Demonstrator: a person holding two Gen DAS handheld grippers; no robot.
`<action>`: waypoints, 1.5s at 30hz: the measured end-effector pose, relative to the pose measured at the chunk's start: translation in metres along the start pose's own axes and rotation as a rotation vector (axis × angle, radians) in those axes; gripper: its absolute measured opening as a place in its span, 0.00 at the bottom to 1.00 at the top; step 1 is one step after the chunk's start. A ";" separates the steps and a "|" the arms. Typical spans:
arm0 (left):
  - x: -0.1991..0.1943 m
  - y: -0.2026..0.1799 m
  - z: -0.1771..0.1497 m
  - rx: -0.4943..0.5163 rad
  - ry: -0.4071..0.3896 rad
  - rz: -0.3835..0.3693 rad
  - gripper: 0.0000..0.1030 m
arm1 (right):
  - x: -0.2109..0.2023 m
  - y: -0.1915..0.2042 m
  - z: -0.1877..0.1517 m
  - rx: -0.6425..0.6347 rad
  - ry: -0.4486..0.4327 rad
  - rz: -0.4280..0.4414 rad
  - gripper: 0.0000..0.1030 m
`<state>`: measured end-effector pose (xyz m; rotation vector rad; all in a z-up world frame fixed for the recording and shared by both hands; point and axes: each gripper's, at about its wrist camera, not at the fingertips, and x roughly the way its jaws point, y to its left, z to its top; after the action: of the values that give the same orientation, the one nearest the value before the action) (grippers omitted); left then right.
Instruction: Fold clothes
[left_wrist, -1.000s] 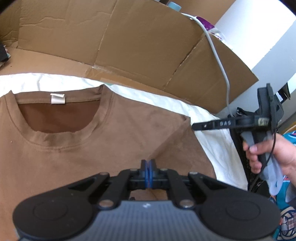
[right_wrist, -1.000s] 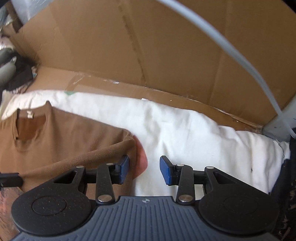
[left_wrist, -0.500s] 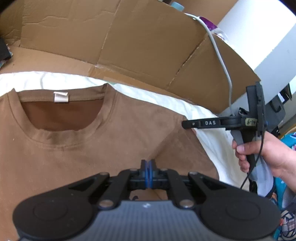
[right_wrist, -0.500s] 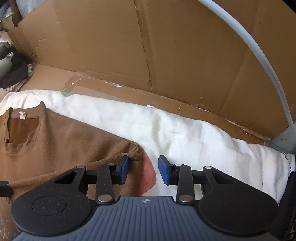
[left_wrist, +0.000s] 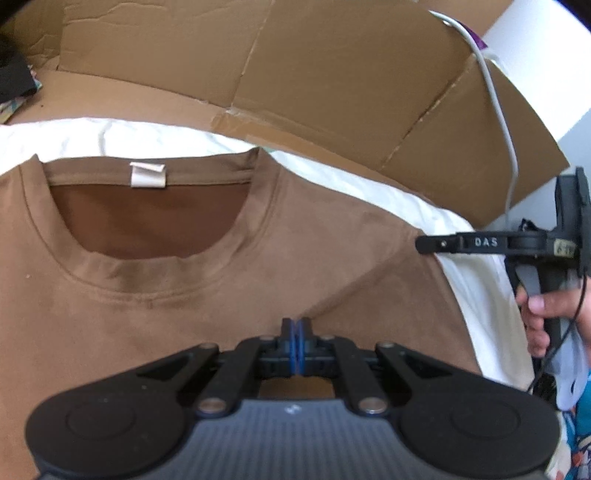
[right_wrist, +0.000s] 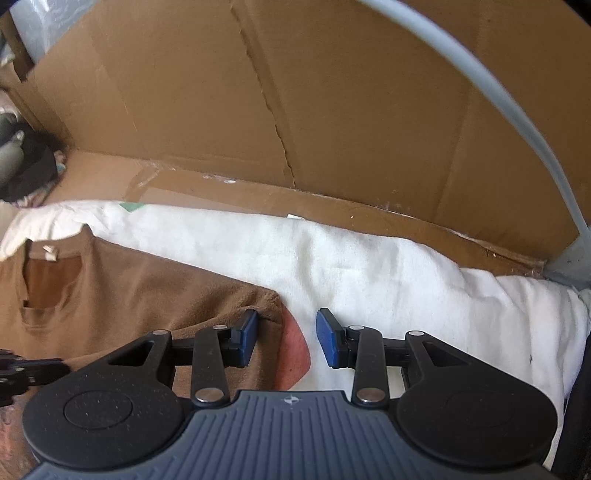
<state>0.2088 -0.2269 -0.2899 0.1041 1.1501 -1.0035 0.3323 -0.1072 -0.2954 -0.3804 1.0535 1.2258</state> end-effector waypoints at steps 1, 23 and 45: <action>0.002 0.002 0.001 -0.012 -0.001 0.000 0.04 | -0.004 -0.002 -0.001 0.007 -0.008 0.010 0.41; -0.038 -0.016 -0.021 -0.102 0.019 -0.007 0.15 | -0.126 -0.018 -0.095 0.025 -0.092 0.117 0.41; -0.024 -0.028 -0.012 -0.027 -0.018 -0.016 0.15 | -0.102 0.018 -0.184 0.251 0.039 0.278 0.41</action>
<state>0.1799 -0.2224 -0.2651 0.0643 1.1488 -1.0015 0.2375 -0.2957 -0.3003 -0.0636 1.3086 1.3143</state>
